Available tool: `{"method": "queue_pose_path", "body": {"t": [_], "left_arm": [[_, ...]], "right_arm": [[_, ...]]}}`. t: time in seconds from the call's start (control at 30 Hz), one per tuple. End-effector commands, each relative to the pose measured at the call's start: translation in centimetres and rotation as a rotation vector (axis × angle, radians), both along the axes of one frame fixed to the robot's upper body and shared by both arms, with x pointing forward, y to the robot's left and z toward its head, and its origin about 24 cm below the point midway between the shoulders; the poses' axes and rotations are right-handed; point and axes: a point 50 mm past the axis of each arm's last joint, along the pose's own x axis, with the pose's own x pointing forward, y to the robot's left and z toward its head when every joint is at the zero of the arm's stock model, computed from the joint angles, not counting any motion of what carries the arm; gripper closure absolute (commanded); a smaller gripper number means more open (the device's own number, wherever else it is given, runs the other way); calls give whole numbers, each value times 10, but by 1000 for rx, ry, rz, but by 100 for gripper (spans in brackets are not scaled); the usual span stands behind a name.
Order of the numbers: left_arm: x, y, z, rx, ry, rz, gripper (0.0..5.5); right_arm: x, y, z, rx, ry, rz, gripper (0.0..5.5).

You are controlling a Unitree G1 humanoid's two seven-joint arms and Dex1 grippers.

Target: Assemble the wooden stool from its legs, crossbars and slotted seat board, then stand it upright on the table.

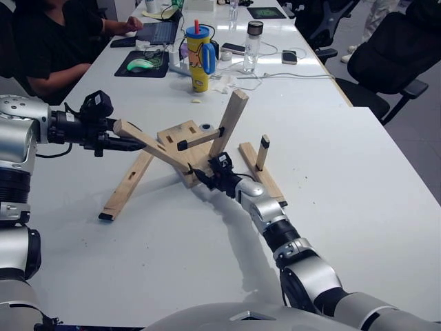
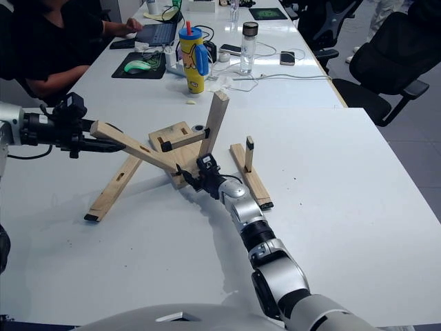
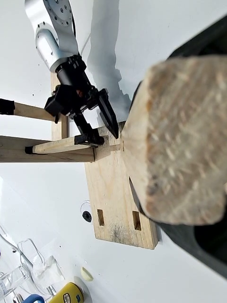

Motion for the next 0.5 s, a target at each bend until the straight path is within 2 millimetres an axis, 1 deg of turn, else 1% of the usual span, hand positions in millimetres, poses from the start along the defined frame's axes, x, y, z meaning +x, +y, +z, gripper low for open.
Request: {"method": "queue_pose_path", "body": {"t": [0.03,0.1,0.13,0.23,0.3,0.4,0.5], "left_arm": [[1,-3,-7,15,22,-3,338],[0,-2,-4,8,9,3,338],[0,-1,-1,8,-5,8,338],[-4,-1,15,-3,-65,25,338],[-4,-3,22,5,-99,34,338],[-4,-9,25,27,-118,48,338],[-3,-12,20,52,-110,70,338]], "right_arm": [[-8,-16,-38,-193,281,-131,223],[-13,-21,-43,-230,367,-128,223],[-17,-21,-42,-245,403,-93,223],[-26,-25,-45,-309,475,-43,223],[-32,-29,-49,-311,520,-28,223],[-42,-28,-47,-292,564,8,223],[-47,-27,-47,-280,587,22,223]]}}
